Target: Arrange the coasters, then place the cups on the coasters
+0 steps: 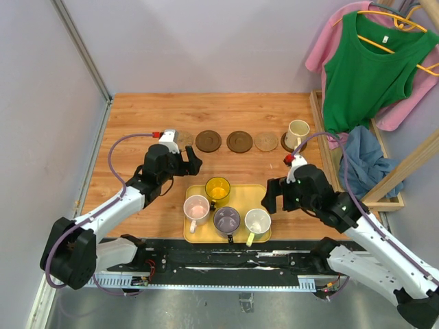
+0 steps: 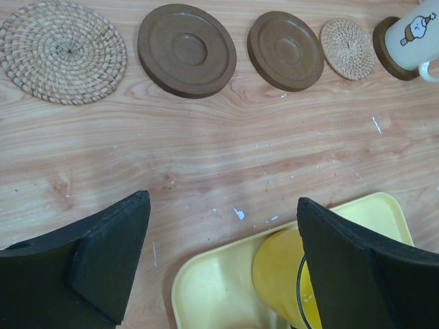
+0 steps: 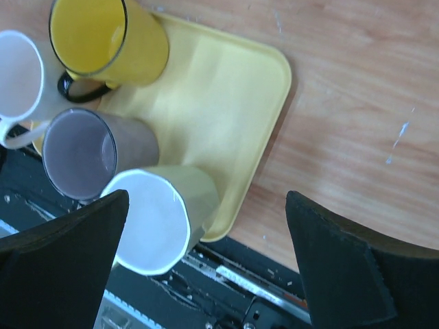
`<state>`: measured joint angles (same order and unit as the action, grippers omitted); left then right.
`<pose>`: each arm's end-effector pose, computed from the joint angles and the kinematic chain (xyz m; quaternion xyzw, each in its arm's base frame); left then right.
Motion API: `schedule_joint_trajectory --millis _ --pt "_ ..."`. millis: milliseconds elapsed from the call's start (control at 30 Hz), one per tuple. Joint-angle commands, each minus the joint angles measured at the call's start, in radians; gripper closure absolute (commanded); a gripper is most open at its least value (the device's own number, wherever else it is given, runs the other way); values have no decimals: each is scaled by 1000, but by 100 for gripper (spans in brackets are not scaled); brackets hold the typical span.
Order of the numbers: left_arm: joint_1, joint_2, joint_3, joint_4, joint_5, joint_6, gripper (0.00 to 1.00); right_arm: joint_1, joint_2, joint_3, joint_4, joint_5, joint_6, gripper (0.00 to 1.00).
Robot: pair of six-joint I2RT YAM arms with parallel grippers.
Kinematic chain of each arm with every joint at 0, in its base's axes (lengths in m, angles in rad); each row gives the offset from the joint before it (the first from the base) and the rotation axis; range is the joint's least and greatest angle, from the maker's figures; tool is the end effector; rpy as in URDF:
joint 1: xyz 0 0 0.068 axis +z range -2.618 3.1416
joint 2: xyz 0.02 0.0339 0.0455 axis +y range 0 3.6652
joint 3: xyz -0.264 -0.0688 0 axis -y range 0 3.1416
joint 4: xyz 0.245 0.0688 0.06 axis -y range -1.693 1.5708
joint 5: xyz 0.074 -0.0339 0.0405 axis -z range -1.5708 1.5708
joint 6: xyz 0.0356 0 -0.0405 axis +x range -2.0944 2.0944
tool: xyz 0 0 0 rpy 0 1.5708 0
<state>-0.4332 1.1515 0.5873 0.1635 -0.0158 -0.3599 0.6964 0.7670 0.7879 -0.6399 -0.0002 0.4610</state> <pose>0.2295 -0.1055 0.2316 0.0262 0.8333 -0.2072 0.5119 0.1249 0.1045 0.2982 -0.1044 0.8827 0.2506 0.3835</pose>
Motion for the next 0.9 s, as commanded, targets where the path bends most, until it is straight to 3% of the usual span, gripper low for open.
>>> schedule_joint_trajectory --millis 0,133,367,567,633,833,867 --pt "7 -28 25 -18 18 15 8 70 -37 -44 -134 -4 71 1" --pt "7 -35 26 -22 19 8 8 149 -35 -56 -155 23 96 6" --pt "7 -32 24 -24 19 0 8 218 66 -41 -160 78 93 31" --pt "7 -39 13 -23 22 -4 8 223 144 -20 -108 112 74 39" --pt "7 -41 8 -22 21 -3 8 224 170 -10 -100 131 69 49" --pt "7 -41 -9 -10 26 -8 8 225 263 17 -70 169 47 95" --pt "7 -41 -12 -6 26 -11 8 224 280 23 -64 178 39 99"
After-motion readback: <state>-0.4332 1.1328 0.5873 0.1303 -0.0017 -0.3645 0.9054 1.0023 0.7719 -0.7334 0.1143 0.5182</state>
